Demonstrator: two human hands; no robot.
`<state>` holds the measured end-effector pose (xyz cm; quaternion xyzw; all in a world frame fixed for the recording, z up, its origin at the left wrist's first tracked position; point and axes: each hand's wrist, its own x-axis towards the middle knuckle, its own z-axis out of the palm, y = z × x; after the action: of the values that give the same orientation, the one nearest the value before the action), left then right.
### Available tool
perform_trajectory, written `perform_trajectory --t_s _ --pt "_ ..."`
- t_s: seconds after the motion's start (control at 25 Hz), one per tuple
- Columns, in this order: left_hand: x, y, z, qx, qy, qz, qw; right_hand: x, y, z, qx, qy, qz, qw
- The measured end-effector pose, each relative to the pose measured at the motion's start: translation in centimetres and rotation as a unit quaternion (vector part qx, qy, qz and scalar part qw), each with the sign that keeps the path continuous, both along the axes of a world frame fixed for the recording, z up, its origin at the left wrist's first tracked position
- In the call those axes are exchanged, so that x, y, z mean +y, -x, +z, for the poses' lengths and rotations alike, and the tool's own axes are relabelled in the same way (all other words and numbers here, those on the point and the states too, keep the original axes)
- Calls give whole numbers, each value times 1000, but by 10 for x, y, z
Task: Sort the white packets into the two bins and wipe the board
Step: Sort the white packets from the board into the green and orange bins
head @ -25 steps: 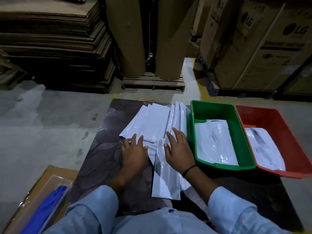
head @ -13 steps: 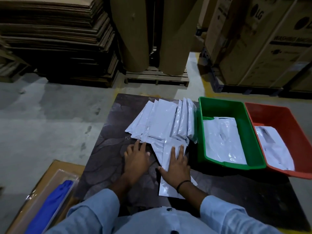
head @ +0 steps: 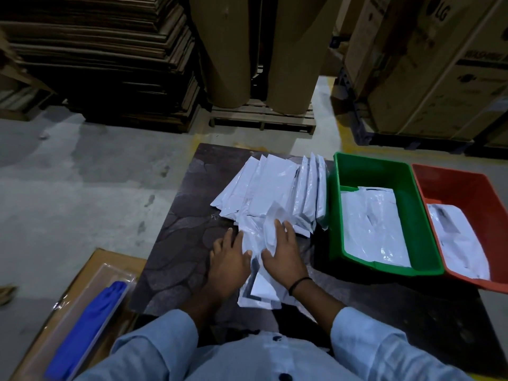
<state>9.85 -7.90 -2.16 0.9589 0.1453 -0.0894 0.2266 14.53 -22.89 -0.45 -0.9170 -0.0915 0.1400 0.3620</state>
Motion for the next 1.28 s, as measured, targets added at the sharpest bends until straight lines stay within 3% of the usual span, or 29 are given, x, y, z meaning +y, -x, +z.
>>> perform_trajectory --t_s 0.12,0.24,0.44,0.64,1.04,1.28 --pt "-16 4 -10 -24 1 -15 1000 -18 -9 13 -73 13 -16 997" --pt "-36 1 -14 -66 -15 -32 997 -31 -18 32 -82 -5 -20 996" --pt "-52 -3 -25 11 -60 -72 996 -39 -24 48 -81 -24 -14 996" --pt "-52 -4 -41 -24 -107 -39 993 -43 -22 49 -105 -35 17 994" --pt "-17 -37 25 -134 -7 18 991 -58 -41 70 -192 -9 58 980" --pt "-62 -73 64 -163 18 -14 986 -104 -63 90 -242 29 9 970"
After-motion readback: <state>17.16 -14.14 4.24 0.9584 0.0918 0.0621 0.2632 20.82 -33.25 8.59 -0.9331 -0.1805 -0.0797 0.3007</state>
